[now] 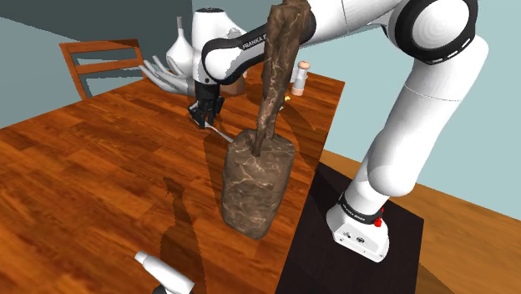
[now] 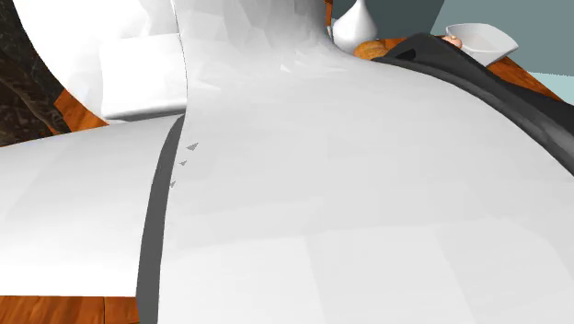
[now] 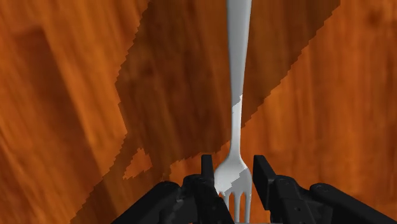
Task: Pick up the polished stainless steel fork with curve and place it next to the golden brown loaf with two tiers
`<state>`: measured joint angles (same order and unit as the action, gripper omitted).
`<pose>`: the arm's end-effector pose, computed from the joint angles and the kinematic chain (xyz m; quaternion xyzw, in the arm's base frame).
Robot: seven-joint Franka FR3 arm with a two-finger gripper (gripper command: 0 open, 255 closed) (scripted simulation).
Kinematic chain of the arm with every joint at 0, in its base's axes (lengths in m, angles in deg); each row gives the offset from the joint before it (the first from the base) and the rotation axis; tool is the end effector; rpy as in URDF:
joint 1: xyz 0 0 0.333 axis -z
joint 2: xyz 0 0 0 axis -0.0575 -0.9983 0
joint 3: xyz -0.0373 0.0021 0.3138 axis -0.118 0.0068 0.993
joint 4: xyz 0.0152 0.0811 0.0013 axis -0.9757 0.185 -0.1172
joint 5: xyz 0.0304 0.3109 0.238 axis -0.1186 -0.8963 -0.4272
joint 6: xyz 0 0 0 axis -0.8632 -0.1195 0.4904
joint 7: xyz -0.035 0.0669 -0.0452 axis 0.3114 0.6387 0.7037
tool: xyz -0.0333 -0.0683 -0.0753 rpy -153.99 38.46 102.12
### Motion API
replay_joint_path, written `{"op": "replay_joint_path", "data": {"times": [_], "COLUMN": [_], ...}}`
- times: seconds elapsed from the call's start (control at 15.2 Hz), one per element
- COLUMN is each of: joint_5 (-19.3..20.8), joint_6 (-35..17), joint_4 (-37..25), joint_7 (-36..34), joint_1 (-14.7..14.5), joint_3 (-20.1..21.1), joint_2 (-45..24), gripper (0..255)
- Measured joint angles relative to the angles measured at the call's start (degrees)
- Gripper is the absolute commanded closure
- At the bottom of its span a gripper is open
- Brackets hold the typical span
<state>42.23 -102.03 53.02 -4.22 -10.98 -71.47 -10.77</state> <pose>0.5384 0.1810 0.4069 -0.9993 -0.0078 -0.0371 0.0051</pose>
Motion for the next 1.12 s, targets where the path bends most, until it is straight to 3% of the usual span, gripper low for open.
{"op": "replay_joint_path", "data": {"times": [1.12], "joint_5": [-1.0], "joint_6": [12.7], "joint_4": [-9.0], "joint_7": [0.8], "joint_1": [0.1], "joint_3": [0.0], "joint_2": [3.7], "gripper": [255]}}
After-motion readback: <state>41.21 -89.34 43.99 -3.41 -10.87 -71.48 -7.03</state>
